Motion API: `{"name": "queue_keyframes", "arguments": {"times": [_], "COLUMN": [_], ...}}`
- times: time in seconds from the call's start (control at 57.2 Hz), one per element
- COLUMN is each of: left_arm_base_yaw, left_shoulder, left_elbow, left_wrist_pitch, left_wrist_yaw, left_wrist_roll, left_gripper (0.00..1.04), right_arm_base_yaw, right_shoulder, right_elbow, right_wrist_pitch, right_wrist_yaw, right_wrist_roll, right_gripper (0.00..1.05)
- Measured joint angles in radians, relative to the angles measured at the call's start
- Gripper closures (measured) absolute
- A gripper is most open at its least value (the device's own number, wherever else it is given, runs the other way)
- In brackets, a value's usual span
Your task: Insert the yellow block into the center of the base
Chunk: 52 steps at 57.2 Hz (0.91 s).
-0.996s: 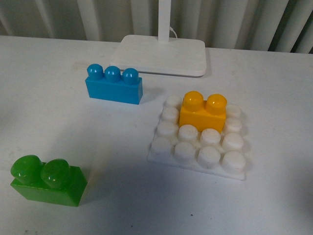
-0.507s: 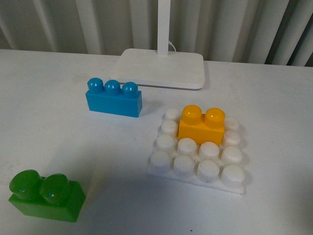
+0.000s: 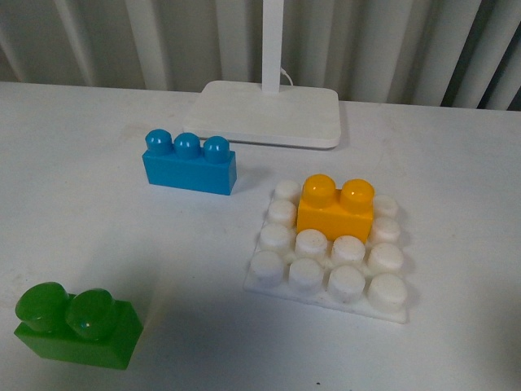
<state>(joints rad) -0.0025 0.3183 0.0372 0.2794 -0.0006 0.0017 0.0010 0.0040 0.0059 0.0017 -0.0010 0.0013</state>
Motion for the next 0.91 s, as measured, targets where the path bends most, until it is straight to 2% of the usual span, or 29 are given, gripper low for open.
{"name": "queue_keyframes", "arguments": {"times": [0.489, 0.611, 0.856, 0.908], "left_arm_base_yaw": [0.000, 0.000, 0.000, 0.000], "left_shoulder": [-0.143, -0.286, -0.314, -0.314], "left_elbow": [-0.025, -0.025, -0.025, -0.025], "left_wrist_pitch": [-0.100, -0.268, -0.277, -0.277], "left_wrist_yaw": [0.000, 0.000, 0.000, 0.000], "left_wrist_roll": [-0.003, -0.003, -0.003, -0.004], "left_gripper": [1.01, 1.01, 1.01, 0.95], "right_arm_base_yaw": [0.000, 0.000, 0.000, 0.000], "right_shoulder": [0.000, 0.000, 0.000, 0.000], "right_elbow": [0.000, 0.000, 0.000, 0.000], "right_wrist_pitch": [0.000, 0.000, 0.000, 0.000], "right_wrist_yaw": [0.000, 0.000, 0.000, 0.000], "right_wrist_roll": [0.000, 0.000, 0.000, 0.000], "right_gripper": [0.09, 0.09, 0.09, 0.09]}}
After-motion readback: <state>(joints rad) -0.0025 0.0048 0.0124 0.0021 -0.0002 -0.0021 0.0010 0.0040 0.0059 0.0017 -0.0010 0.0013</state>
